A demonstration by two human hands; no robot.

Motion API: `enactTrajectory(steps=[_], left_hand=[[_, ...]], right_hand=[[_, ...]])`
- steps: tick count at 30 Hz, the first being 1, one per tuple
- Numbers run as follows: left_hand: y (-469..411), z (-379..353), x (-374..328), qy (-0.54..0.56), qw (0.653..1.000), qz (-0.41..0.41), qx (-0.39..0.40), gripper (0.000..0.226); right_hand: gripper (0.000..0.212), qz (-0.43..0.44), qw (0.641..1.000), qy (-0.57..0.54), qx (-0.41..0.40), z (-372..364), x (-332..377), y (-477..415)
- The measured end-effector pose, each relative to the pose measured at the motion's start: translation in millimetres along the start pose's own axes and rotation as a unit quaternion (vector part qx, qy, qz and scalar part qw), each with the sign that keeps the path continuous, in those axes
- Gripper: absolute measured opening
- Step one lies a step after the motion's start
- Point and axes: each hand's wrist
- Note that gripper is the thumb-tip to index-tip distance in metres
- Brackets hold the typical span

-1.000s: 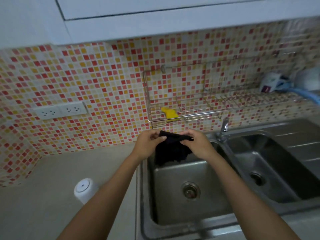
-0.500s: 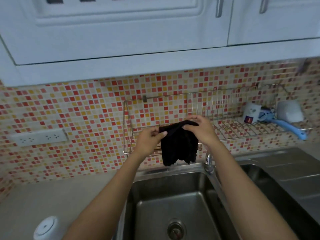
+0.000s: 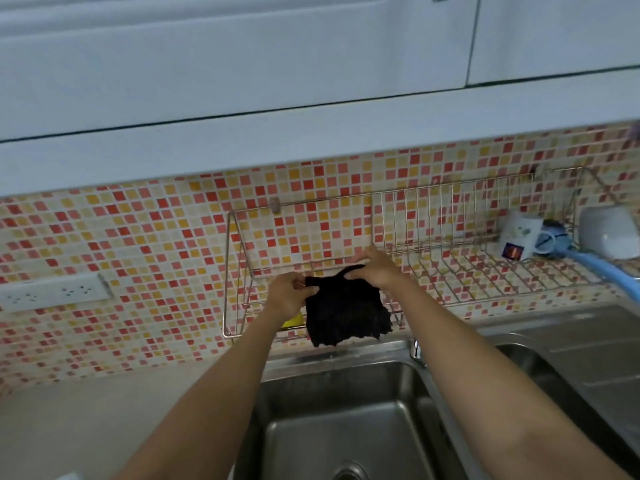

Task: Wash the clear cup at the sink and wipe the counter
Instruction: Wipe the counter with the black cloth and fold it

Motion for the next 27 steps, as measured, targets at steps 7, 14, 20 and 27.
enactTrajectory(steps=[7, 14, 20, 27], left_hand=[[-17, -4, 11, -0.079, 0.997, -0.013, -0.021, 0.02], [-13, -11, 15, -0.457, 0.882, -0.093, 0.073, 0.047], [-8, -8, 13, -0.466, 0.882, -0.063, 0.036, 0.043], [4, 1, 22, -0.343, 0.937, 0.062, -0.036, 0.051]], right_hand=[[0.035, 0.03, 0.998, 0.05, -0.01, -3, -3, -19], [0.064, 0.077, 0.922, 0.353, 0.137, -25, -3, -1], [0.065, -0.005, 0.907, 0.362, 0.217, -28, -14, 13], [0.06, -0.014, 0.896, 0.387, 0.215, -34, -11, 21]])
Point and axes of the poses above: each hand's wrist, its own y-axis away from the middle knuckle, its own z-axis out of the back of the hand, x = y × z, and after that the axes turned 8 degrees about x, right-handed
